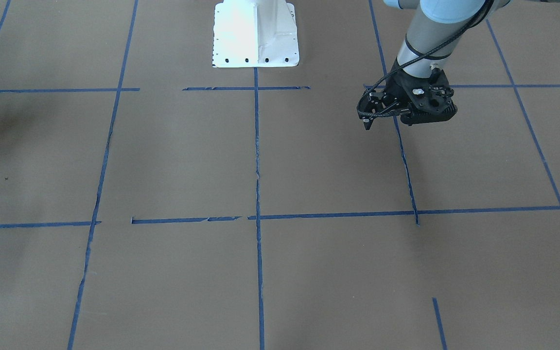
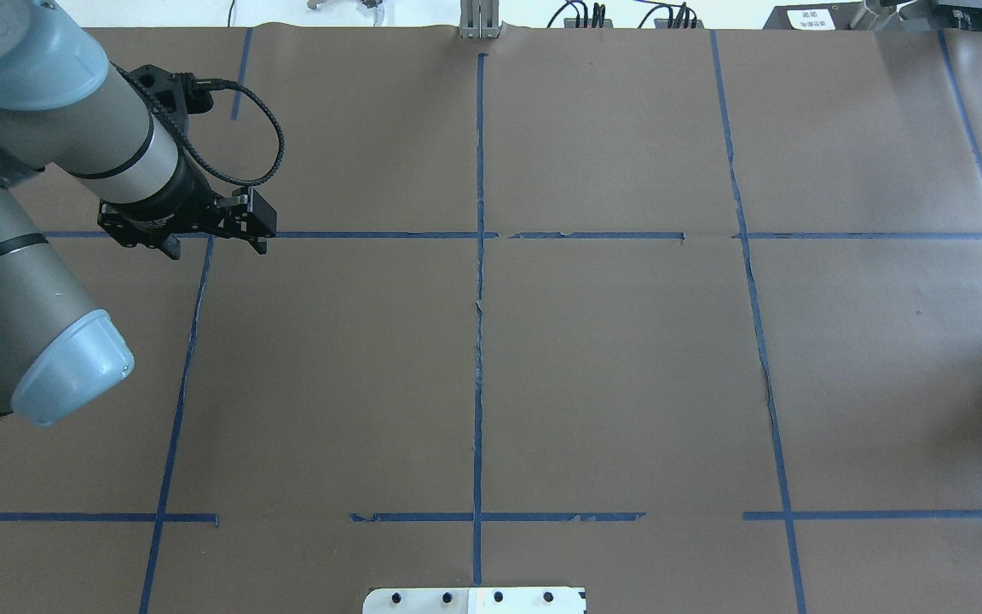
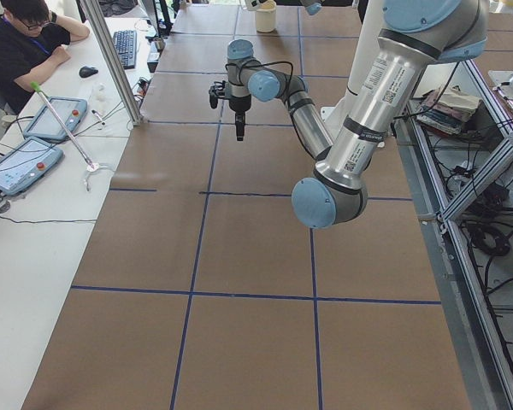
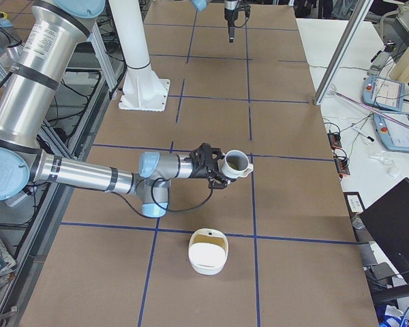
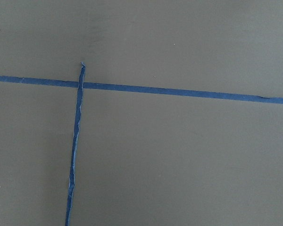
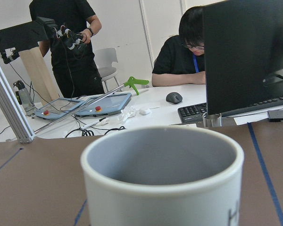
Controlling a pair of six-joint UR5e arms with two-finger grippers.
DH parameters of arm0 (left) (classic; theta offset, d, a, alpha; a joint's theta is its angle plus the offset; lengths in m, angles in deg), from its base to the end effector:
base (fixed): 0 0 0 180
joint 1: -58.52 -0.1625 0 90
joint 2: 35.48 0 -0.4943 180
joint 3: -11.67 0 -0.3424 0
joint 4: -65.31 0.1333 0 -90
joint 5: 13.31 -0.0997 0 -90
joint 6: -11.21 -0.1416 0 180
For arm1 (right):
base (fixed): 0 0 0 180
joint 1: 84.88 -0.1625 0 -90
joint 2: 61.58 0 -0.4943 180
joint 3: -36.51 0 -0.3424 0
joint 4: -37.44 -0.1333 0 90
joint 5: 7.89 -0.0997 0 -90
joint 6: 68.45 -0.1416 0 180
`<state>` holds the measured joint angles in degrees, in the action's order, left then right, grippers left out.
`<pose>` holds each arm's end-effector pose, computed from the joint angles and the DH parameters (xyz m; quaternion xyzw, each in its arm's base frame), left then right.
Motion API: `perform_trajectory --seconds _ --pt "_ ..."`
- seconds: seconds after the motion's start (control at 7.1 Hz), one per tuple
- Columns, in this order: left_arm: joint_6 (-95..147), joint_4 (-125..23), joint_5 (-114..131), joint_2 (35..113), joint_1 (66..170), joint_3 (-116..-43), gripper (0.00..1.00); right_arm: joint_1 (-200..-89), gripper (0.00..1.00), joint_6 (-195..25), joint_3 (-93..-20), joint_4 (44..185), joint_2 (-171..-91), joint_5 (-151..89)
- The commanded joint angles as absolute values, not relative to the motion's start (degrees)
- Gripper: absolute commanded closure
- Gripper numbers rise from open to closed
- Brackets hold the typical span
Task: Left arm hands cup to right arm to dump lemon
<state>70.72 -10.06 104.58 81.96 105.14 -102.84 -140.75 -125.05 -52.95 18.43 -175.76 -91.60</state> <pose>0.3592 -0.4778 0.3706 0.0150 0.3851 -0.0527 0.9212 -0.0219 -0.2975 0.6714 0.4997 -0.4482 0.1803 0.7190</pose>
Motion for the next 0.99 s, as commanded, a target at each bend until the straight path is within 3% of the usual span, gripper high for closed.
perform_trajectory --seconds 0.0,0.84 --pt "70.9 -10.1 104.5 81.9 104.3 -102.8 0.0 -141.7 0.95 -132.3 -37.1 -1.2 -176.1 -91.5" --pt "70.8 -10.1 104.4 81.5 103.9 -103.0 0.0 -141.5 0.93 -174.8 -33.2 -9.2 -174.3 -83.9"
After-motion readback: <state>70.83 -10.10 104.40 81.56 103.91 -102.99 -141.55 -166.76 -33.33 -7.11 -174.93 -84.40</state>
